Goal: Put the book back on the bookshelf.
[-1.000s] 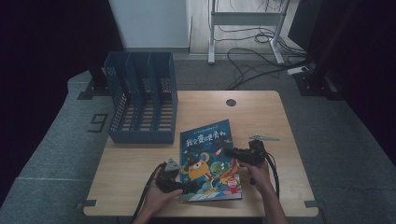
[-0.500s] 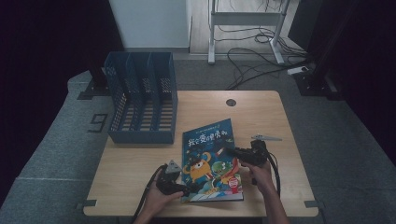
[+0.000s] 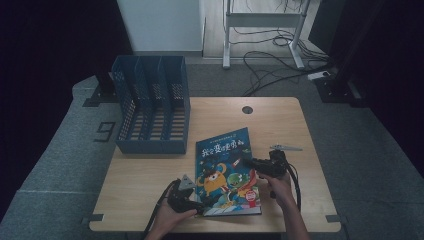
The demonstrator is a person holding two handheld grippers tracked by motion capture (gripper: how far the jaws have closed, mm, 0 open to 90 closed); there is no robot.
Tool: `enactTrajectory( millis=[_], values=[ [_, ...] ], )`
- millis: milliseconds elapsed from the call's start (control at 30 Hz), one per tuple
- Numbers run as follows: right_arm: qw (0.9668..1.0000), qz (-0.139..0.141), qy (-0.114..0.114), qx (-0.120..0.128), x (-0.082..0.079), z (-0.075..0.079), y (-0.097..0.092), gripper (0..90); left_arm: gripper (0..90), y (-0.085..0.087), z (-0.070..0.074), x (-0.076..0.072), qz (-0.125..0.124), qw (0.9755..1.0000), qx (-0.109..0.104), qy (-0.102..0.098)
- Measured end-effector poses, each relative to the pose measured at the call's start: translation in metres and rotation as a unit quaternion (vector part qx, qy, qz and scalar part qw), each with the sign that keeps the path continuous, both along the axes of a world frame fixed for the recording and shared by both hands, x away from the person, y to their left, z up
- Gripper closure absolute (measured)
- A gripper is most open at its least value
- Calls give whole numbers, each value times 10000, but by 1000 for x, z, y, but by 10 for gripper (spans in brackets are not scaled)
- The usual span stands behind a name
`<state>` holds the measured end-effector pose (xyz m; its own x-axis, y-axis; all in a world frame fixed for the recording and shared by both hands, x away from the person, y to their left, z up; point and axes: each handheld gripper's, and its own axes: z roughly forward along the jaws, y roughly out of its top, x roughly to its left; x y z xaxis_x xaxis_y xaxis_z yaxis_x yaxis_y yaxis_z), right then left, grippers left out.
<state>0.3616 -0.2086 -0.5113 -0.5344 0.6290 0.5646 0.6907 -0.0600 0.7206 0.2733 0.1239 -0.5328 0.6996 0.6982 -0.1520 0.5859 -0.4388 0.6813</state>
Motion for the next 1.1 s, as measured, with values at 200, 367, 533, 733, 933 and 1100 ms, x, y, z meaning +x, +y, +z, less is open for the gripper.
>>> enactTrajectory(
  millis=[200,367,533,733,933,1100],
  values=[
    [10000,-16,45,9,1,-2,-2,692,101,4,-2,-3,28,10000,64,13],
    [10000,-29,60,8,1,-3,-2,691,93,6,-3,-9,64,9999,122,-8],
    [10000,-35,76,7,1,-4,-2,689,80,8,-4,-11,55,9999,143,4],
    [9999,-57,100,5,2,-5,-3,686,60,5,-4,-19,-24,9998,212,32],
    [9999,-62,101,-5,2,-5,-4,685,40,1,-4,-24,-113,9996,237,44],
    [9999,-80,87,-12,2,-5,-5,683,0,-4,-9,-27,-271,9986,437,144]
  ],
)
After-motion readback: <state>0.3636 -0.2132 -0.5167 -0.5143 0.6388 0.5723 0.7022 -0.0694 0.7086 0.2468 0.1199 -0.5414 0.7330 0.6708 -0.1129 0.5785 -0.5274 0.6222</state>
